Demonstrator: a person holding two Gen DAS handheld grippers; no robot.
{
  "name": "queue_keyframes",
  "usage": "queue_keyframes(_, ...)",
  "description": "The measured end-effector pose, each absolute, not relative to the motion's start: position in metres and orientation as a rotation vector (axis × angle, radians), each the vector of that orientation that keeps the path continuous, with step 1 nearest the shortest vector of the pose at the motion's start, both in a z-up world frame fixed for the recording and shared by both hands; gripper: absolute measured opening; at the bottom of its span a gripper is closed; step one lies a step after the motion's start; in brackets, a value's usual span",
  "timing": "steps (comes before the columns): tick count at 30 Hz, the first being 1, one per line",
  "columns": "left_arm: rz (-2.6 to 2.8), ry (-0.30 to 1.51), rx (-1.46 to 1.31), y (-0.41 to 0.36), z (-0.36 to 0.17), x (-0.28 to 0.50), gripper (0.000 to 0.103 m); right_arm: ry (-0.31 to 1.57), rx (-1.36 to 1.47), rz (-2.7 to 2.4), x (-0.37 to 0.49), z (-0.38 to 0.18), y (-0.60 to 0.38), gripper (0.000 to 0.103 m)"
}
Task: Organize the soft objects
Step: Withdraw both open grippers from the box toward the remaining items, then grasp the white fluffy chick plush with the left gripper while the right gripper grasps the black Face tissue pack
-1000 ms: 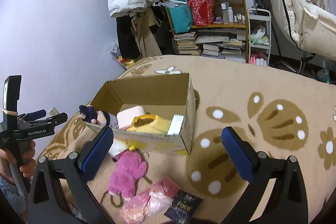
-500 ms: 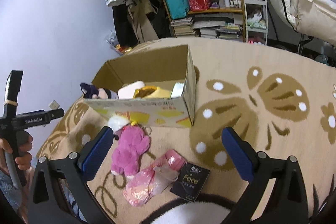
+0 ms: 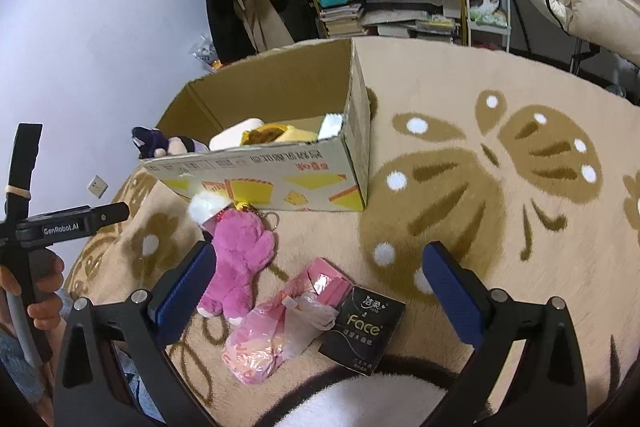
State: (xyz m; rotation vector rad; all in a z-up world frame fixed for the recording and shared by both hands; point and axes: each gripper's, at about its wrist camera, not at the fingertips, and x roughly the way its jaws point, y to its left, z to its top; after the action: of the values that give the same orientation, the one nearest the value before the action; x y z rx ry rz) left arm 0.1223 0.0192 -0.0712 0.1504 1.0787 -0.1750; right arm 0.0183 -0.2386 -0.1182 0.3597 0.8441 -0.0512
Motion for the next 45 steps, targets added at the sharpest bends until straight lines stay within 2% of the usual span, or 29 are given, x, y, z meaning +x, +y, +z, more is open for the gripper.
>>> queue_keyframes(19, -0.239, 1.091, 0.175, -0.021, -0.097, 0.136, 0.101, 0.992, 0.417, -0.104, 0.032, -0.153, -0.249, 0.103)
queue_keyframes(28, -0.251, 1.077, 0.167, -0.03, -0.105, 0.144, 0.101, 1.051, 0.466, -0.112, 0.035, -0.168, -0.256, 0.084)
queue_keyframes(34, -0.257, 1.082, 0.159, -0.036, -0.114, 0.15, 0.101, 1.104, 0.494, -0.125, 0.038, -0.181, -0.26, 0.078)
queue_keyframes(45, -0.275, 1.133, 0.132, -0.045, -0.133, 0.163, 0.101, 1.147, 0.513, -0.138, 0.041, -0.192, -0.262, 0.077)
